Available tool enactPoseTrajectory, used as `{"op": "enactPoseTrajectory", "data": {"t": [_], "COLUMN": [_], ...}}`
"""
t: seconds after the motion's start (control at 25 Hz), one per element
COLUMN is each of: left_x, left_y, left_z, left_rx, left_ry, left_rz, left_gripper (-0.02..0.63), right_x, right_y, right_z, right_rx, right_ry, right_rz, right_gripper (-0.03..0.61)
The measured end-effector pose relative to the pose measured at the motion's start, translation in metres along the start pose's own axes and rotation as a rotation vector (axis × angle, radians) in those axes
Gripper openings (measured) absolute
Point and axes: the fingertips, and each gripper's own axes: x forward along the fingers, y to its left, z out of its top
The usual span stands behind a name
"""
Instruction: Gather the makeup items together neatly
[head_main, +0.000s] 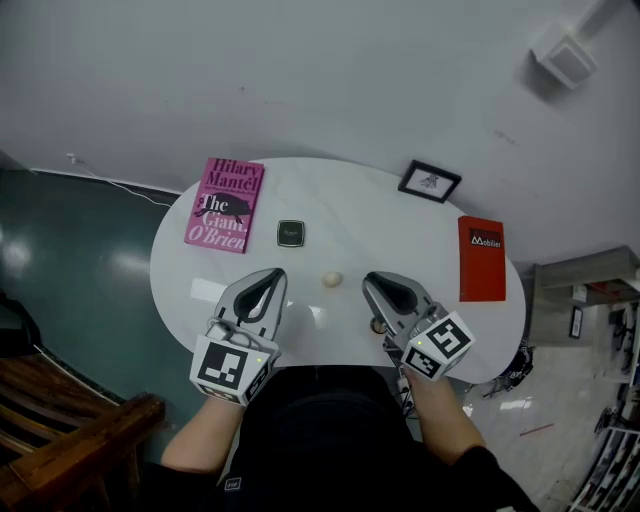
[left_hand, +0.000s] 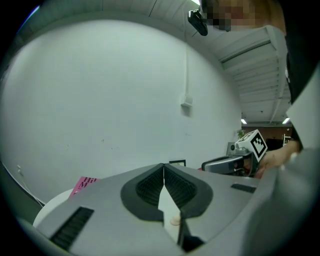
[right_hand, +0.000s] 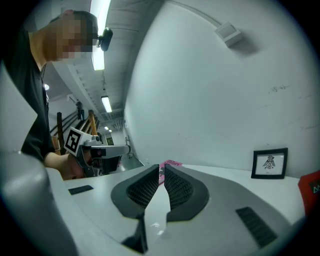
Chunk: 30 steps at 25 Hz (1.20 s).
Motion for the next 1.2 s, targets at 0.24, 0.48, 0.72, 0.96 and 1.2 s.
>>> {"op": "enactPoseTrajectory", "data": {"t": [0.24, 0.48, 0.72, 0.96, 1.2], "left_x": [0.014, 0.025, 0.031, 0.034, 0.035], "left_y": [0.003, 0.005, 0.007, 0.007, 0.008], "left_z": [-0.02, -0.046, -0.068, -0.075, -0.068], "left_rx": [-0.052, -0.088, -0.1, -0.108, -0.114], "left_ry": [0.016, 0.057, 0.104, 0.126, 0.123], "left_rz": [0.032, 0.044, 0.034, 0.032, 0.034], "left_gripper": [0.015, 0.015, 0.015, 0.015, 0.015], "right_x": [0.017, 0.039, 0.065, 0.084, 0.086], "right_y": [-0.014, -0.025, -0.035, -0.043, -0.045], "right_z": [-0.044, -0.095, -0.144, -0.176, -0.18], "right_rx": [-0.065, -0.072, -0.115, -0.155, -0.153], "right_ry": [0.091, 0.176, 0.287, 0.406, 0.452], "right_rz": [0.039, 0.069, 0.077, 0.087, 0.083], "right_gripper": [0.04, 0.099, 0.169, 0.181, 0.15]}}
